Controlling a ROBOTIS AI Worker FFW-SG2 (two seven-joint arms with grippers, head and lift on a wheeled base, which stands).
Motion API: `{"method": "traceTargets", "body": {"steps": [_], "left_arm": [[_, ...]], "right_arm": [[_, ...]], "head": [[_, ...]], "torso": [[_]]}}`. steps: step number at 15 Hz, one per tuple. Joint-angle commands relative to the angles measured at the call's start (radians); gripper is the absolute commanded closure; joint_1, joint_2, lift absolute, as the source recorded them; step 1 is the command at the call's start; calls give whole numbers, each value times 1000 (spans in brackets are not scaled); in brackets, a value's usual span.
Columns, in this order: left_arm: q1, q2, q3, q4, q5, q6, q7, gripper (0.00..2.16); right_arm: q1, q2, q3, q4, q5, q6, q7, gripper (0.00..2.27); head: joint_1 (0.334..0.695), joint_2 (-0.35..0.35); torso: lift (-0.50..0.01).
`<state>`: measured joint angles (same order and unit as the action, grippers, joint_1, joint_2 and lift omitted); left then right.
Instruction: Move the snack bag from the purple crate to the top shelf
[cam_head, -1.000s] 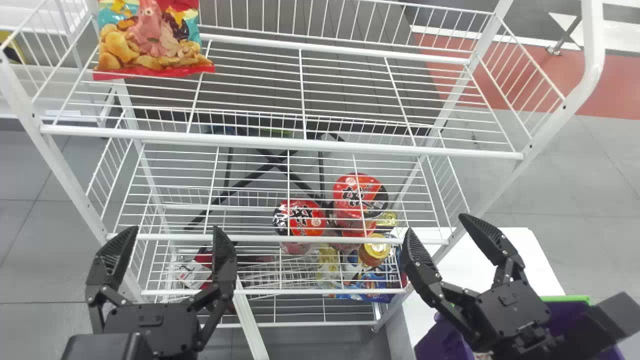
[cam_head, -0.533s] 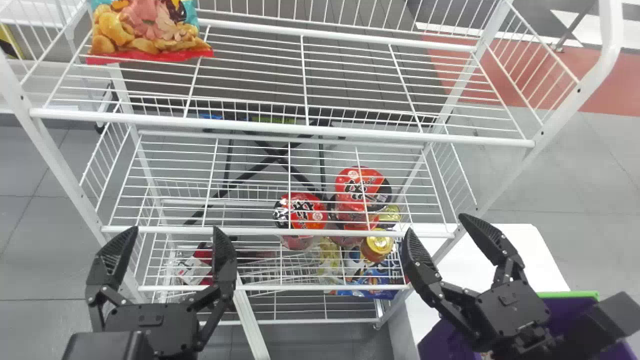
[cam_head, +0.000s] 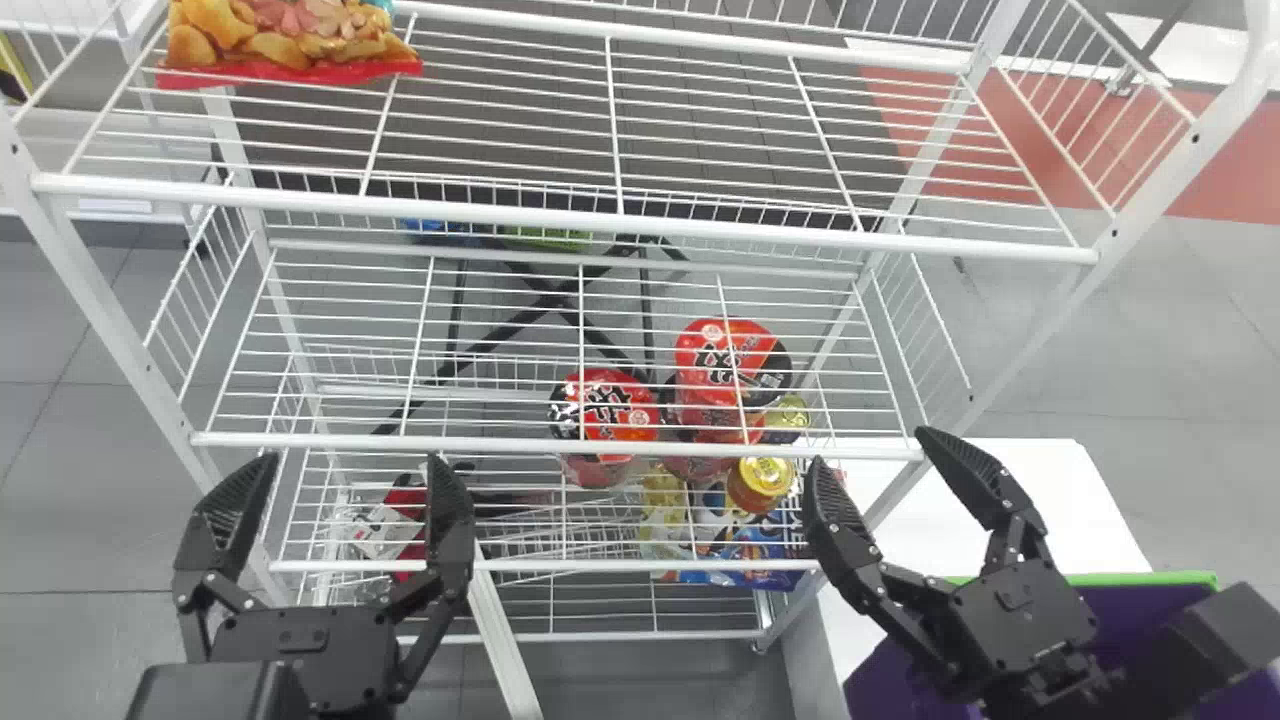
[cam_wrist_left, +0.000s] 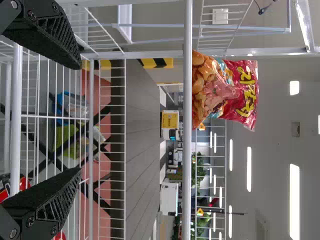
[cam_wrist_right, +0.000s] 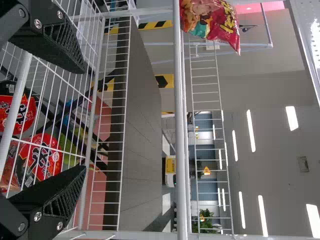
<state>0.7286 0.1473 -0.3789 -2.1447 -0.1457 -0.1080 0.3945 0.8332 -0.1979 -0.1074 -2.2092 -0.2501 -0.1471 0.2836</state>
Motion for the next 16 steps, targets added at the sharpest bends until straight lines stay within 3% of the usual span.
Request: {"method": "traceTargets", "body": {"steps": [1,16], "left_arm": [[0,0,0,0,0,0,0,87],[-6,0,2,3,0,3,-19,90]], "right_arm": [[0,0,0,0,0,2,11,144],[-11,8,-2,8,0,8,40,144]], "head": [[695,-173],[695,-167]], "torso": [[-275],[-335]]}}
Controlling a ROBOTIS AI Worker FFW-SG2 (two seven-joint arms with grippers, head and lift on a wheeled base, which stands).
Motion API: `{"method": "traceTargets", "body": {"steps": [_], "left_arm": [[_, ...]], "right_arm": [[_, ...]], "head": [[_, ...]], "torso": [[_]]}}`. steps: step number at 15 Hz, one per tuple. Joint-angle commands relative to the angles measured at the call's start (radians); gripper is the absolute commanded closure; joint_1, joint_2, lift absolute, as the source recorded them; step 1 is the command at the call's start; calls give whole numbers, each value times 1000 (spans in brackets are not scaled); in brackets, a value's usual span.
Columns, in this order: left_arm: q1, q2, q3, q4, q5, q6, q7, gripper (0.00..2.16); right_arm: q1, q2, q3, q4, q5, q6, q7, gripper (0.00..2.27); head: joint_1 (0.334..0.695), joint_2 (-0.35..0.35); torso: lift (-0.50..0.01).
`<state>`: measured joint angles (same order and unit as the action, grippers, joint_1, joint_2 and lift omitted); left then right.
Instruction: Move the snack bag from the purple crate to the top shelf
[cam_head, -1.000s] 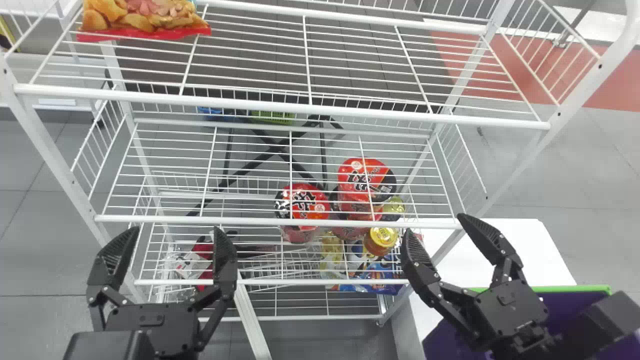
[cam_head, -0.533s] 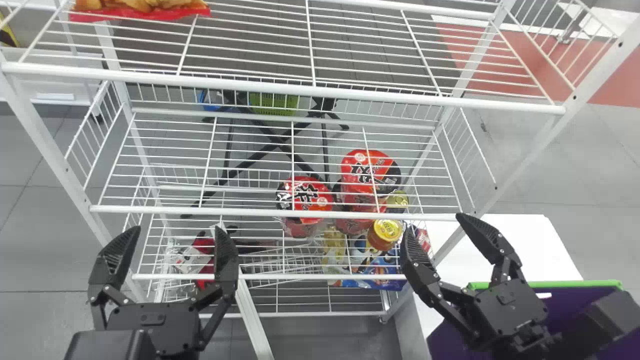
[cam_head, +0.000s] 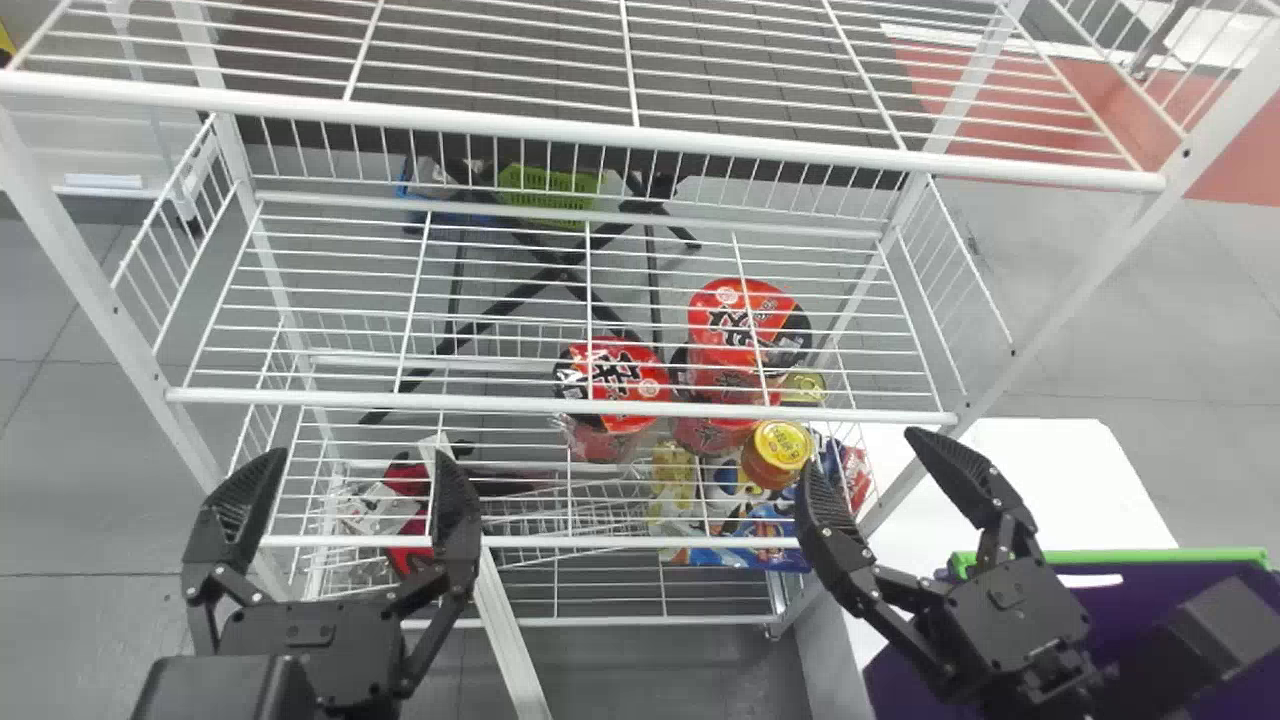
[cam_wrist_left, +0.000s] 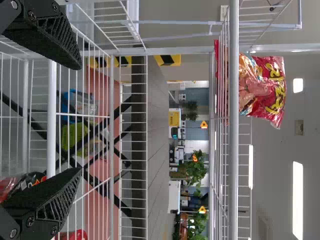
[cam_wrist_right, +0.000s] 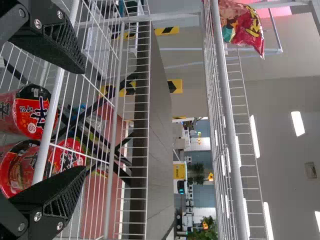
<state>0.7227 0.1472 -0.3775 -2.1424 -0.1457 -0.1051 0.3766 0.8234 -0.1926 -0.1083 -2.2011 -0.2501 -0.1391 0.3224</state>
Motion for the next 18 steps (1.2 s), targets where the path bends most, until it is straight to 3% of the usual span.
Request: {"method": "traceTargets", "body": {"steps": [1,18], "left_arm": [[-2,0,0,-1,0,0,-2,90],[3,2,-8,-8,-9,3,7,90]], "right_arm": [[-1,2,-1,-2,0,0,4,144],[11,-2,-4,-11,0,3,6,144]], "head": [[695,-167],[695,-169]], "torso": [[-339],[-406]]}}
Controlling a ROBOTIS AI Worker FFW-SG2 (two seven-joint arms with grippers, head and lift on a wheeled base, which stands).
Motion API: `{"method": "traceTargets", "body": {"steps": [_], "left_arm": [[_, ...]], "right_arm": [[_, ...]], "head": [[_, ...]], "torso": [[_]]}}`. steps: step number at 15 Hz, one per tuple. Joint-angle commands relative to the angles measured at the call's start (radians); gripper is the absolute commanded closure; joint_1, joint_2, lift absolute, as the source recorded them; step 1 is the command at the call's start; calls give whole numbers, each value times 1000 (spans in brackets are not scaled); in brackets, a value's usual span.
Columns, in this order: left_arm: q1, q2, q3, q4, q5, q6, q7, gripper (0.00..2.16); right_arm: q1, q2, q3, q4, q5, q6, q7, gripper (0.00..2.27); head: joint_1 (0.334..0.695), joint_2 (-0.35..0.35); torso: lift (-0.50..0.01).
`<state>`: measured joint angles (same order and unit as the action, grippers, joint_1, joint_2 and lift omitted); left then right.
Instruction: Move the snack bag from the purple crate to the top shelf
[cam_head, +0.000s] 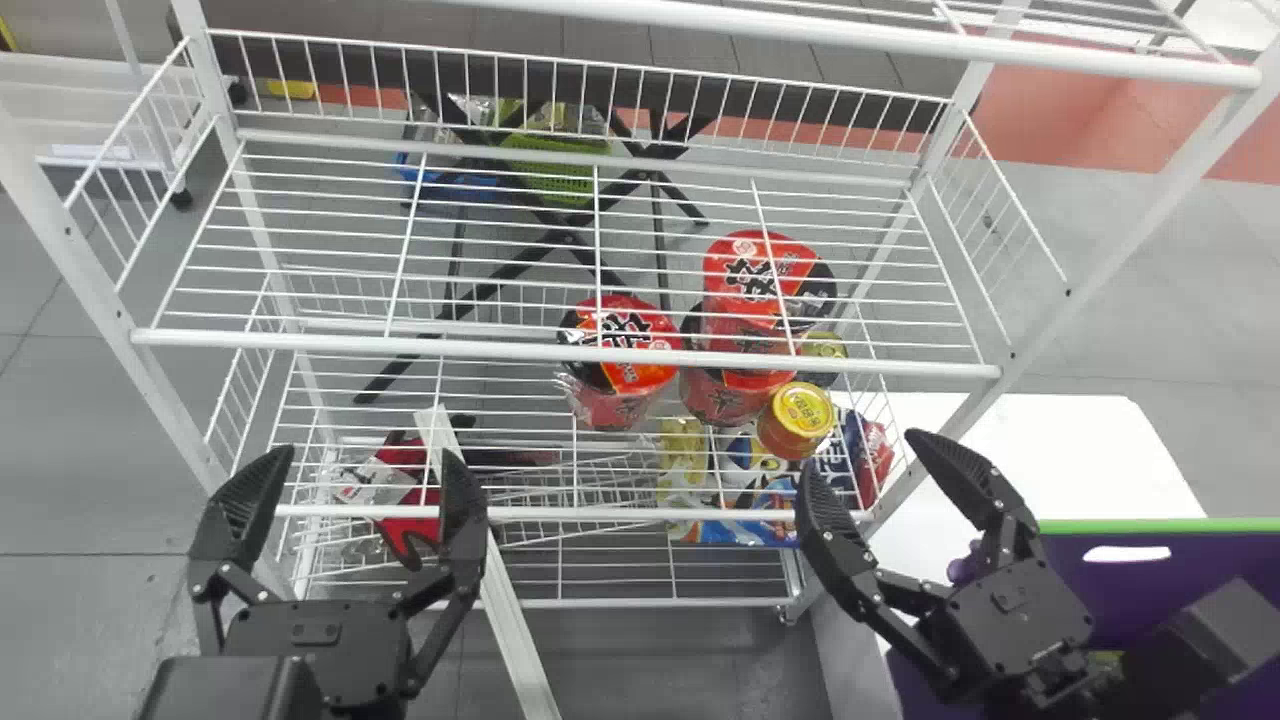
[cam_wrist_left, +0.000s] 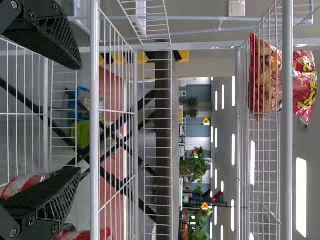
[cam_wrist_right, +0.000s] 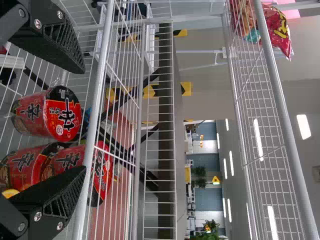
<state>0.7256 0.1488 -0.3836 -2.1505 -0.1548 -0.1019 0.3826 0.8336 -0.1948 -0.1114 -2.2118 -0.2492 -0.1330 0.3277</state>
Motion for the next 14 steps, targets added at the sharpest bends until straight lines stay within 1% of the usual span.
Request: {"method": "traceTargets", "body": {"steps": [1,13,14], "left_arm": [[0,0,-1,0,0,0,1,90],[5,0,-1,1,0,-3,4,90],[5,0,-3,0,0,-3,6,90]], "right_arm": [[1,0,-1,0,-1,-3,-1,144],[6,0,-8,0,-13,-6,1,144],[6,0,-10,0,-19,-6,8,140]], "head": [[695,-169],[695,-172],[695,-173]], "torso": [[-410],[-458],[-455]]}}
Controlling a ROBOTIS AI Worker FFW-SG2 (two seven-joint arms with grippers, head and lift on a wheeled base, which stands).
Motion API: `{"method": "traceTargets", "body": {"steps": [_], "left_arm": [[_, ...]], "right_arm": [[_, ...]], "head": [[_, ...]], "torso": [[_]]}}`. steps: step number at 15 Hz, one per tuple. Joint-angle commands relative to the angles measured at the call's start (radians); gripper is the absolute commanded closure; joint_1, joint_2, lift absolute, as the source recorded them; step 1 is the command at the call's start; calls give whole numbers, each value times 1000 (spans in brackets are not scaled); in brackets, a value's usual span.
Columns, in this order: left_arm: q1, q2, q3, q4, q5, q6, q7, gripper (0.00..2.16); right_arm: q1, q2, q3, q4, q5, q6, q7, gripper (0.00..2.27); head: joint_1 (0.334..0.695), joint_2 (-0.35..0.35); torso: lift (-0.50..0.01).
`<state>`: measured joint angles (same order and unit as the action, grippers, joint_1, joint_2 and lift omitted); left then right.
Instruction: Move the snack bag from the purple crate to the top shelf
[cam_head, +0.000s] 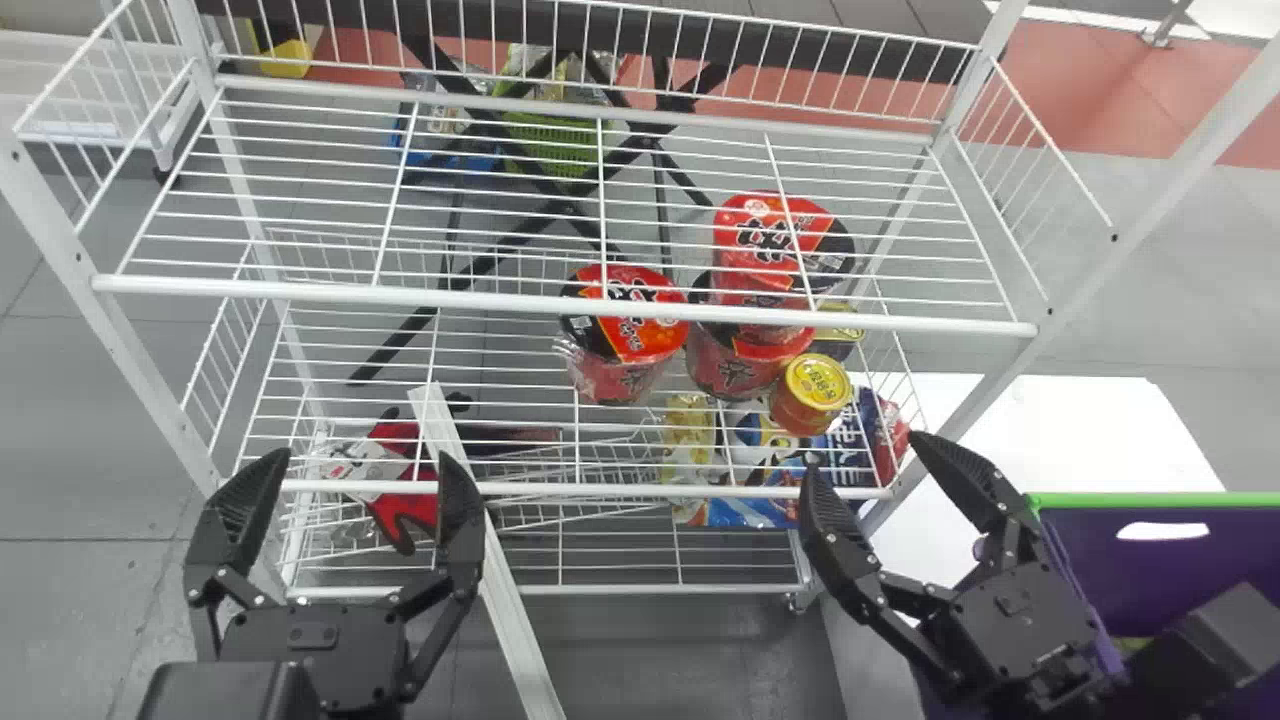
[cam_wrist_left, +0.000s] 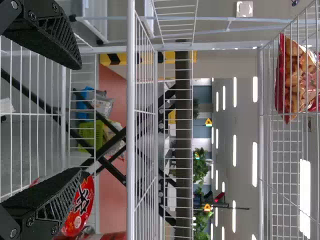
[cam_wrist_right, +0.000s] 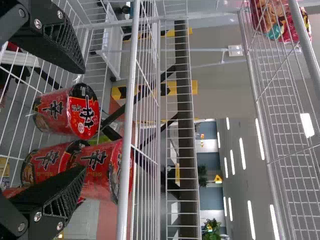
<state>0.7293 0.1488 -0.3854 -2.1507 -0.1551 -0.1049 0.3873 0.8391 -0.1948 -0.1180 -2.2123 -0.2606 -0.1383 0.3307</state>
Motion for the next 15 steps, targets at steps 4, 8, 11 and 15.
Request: {"method": "traceTargets", "body": {"steps": [4,8,11,15], "left_arm": [[-1,0,-1,2,-1,0,1,90],[-5,0,0,9,-1,0,1,90],[-10,0,0,15,0,0,1,90],[-18,-2,0,38,2,-18,4,87]], "right_arm": [[0,3,-5,-3,-14,0,17,140],[5,6,-6,-17,-8,0,17,140],[25,8,-39,-69,-20,64,-2,140],[52,21,-235,-167,-144,313,-6,140]], "head": [[695,-175],[695,-174],[695,-174],[695,-222]], "torso": [[-455],[-455],[-455],[-455]]}}
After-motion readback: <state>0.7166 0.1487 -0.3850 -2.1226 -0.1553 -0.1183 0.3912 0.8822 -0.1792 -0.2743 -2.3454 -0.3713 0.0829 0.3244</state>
